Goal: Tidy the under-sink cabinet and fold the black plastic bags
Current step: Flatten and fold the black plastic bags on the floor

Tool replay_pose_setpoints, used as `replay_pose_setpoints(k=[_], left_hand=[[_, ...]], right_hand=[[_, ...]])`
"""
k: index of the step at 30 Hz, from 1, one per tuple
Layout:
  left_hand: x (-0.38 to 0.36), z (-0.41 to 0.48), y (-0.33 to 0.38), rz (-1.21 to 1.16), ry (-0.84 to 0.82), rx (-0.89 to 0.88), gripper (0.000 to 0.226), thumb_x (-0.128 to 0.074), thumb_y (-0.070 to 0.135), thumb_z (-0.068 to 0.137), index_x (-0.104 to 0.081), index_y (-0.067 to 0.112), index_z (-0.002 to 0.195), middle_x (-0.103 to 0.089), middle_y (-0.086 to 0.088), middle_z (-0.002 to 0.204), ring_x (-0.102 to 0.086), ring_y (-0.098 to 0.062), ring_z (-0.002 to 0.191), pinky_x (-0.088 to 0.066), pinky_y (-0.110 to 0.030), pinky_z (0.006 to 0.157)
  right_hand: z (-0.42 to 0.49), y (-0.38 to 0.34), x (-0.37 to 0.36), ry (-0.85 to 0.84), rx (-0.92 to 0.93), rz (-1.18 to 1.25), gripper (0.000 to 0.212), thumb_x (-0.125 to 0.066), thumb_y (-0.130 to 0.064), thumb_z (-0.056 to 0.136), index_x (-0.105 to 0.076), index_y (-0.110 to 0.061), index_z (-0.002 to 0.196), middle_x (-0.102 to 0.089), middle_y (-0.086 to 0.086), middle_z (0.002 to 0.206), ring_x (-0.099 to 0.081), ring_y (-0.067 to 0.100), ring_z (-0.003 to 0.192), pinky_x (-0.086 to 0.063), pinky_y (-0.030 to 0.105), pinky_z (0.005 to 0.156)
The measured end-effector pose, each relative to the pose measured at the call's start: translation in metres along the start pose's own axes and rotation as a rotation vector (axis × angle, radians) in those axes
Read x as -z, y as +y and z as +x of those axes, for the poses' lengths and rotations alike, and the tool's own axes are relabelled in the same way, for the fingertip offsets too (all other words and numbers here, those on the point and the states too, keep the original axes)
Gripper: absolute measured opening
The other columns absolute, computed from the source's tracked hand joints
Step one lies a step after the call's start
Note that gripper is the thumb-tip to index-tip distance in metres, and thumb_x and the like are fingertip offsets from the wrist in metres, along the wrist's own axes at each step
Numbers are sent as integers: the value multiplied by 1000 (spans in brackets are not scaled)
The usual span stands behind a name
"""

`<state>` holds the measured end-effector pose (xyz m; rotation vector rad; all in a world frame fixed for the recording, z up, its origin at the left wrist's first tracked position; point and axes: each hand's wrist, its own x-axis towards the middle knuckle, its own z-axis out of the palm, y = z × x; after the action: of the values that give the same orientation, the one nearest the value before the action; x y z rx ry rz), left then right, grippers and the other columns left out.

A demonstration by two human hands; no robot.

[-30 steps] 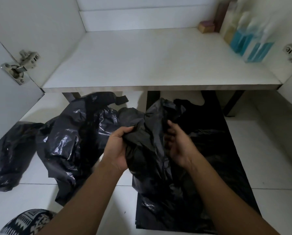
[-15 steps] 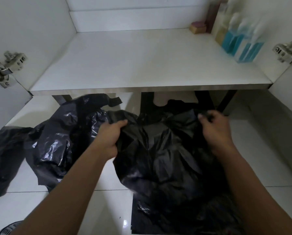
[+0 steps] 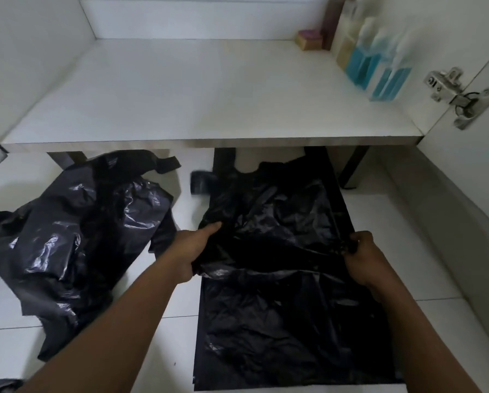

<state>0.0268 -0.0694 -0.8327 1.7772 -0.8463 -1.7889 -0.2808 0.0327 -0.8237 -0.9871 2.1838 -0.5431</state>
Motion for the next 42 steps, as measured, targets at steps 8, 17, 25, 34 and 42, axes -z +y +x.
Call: replay_pose_setpoints(k=[8, 17, 25, 34, 42], left_hand=[[17, -11, -21, -155, -199, -237, 123, -94, 38, 63, -15, 41, 157, -64, -1, 134, -65, -16, 118, -49, -33, 96], [0, -30, -19, 45, -31, -350, 65, -76, 7, 86, -48, 38, 137, -76, -12, 97, -69, -11, 60, -50, -23, 46], [3, -23, -49, 595, 136, -410, 73, -86, 42, 75, -55, 23, 138, -68, -5, 123, -66, -23, 110, -53, -43, 99], [-5, -35, -69, 762, 405, -681, 72, -75, 51, 82, -48, 20, 142, -52, -9, 132, -49, -32, 123, -45, -48, 100], [-37, -51, -131, 1332, 178, -950, 73, -49, 77, 82, -62, 24, 130, -57, -1, 129, -53, -27, 120, -44, -50, 98]], right_hand=[[12, -9, 4, 29, -177, 600, 20, -60, -5, 95, -60, 2, 114, -65, 19, 104, -65, 30, 88, -56, 41, 84], [-19, 38, 30, -204, 62, 476, 108, -82, -11, 74, -17, -50, 151, -59, 2, 126, -61, 15, 111, -50, 39, 97], [-29, 49, 9, 72, 275, 26, 92, -75, -29, 85, -16, -31, 156, -53, 13, 138, -55, 30, 122, -43, 36, 101], [-37, 56, -9, 409, 432, -170, 54, -69, -28, 88, -49, -23, 137, -52, 7, 121, -47, 27, 112, -44, 42, 89], [-47, 50, -84, 138, 628, -546, 52, -41, -67, 87, -63, -37, 124, -53, -8, 130, -46, 20, 120, -38, 47, 94]])
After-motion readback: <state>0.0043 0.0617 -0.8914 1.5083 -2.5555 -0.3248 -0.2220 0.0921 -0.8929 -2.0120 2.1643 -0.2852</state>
